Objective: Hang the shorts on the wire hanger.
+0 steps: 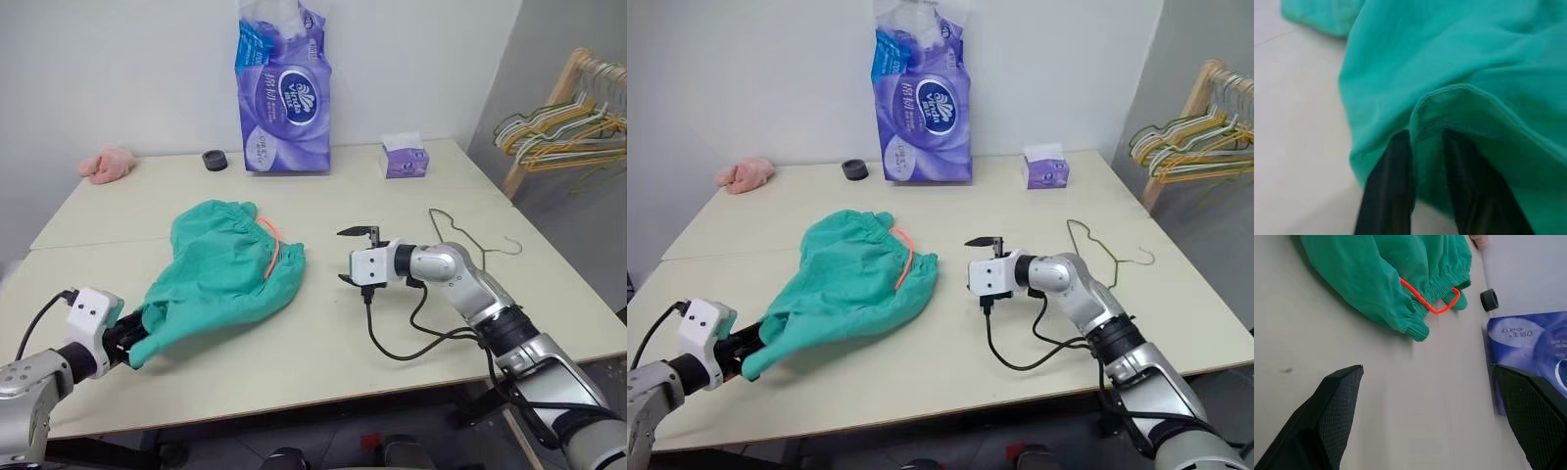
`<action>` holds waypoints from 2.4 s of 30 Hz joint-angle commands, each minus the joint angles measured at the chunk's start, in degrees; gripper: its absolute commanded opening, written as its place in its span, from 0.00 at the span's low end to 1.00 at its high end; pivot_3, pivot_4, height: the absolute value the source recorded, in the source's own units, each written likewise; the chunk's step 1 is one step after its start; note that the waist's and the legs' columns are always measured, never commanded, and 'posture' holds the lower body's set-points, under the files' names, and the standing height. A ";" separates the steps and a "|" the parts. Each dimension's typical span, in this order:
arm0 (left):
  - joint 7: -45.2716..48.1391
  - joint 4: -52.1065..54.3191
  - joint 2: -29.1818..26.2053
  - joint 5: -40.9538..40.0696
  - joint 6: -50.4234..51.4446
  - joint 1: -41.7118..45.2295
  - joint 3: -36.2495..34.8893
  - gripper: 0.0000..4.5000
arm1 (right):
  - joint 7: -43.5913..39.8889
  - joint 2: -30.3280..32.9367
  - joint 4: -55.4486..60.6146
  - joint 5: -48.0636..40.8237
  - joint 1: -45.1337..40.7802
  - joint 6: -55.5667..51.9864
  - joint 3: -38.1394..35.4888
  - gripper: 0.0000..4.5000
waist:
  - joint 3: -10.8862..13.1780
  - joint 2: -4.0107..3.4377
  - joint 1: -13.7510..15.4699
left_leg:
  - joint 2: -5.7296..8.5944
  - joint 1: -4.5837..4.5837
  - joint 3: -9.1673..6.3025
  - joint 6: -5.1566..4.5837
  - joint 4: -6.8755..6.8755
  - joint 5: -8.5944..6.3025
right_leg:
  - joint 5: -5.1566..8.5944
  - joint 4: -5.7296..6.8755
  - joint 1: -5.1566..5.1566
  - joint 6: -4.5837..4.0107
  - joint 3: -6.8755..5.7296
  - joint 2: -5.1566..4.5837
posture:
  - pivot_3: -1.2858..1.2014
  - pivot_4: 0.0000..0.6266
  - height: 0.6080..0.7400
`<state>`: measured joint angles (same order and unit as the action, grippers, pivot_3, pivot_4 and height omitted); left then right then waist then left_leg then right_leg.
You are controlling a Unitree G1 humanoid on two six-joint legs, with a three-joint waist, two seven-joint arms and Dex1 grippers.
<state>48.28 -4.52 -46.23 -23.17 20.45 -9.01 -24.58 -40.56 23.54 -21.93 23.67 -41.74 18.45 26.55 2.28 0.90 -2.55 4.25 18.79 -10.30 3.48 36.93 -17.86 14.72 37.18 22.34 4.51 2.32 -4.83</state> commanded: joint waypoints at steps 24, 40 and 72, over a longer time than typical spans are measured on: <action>13.28 29.96 -30.88 5.62 4.54 7.13 4.13 1.00 | -4.83 -3.17 -3.84 -6.33 -1.68 -0.07 -1.61 1.00 | 0.10 -0.14 -0.92 | -0.36 -0.01 0.27 0.04 -0.14 -0.03 | 0.10 -0.06 -0.02 -0.18 0.07 0.39 | 0.52 0.00 1.00; 19.78 14.39 -30.97 20.43 -6.37 -12.37 -3.79 1.00 | -10.47 -2.53 0.71 -8.71 1.60 -6.85 -1.59 1.00 | 0.02 0.02 -2.00 | -0.95 -0.07 0.77 0.37 -0.05 -0.27 | 0.05 -0.13 0.08 -0.39 0.32 0.90 | 0.52 0.00 1.00; 4.30 8.80 -6.32 -8.00 15.60 14.26 -2.31 1.00 | 25.98 -2.20 -20.84 18.47 -10.82 13.10 8.92 1.00 | -0.07 0.07 -1.95 | -1.12 0.15 0.97 0.44 0.02 -0.28 | 0.05 0.51 0.84 -0.73 0.56 1.11 | 0.51 0.00 1.00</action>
<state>52.99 3.69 -52.55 -29.13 35.72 4.67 -23.59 -18.44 21.73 -41.69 39.63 -50.83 28.49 34.16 2.21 0.97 -4.49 3.13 18.94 -9.34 3.92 36.94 -18.14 14.79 37.72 23.18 3.75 2.87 -3.73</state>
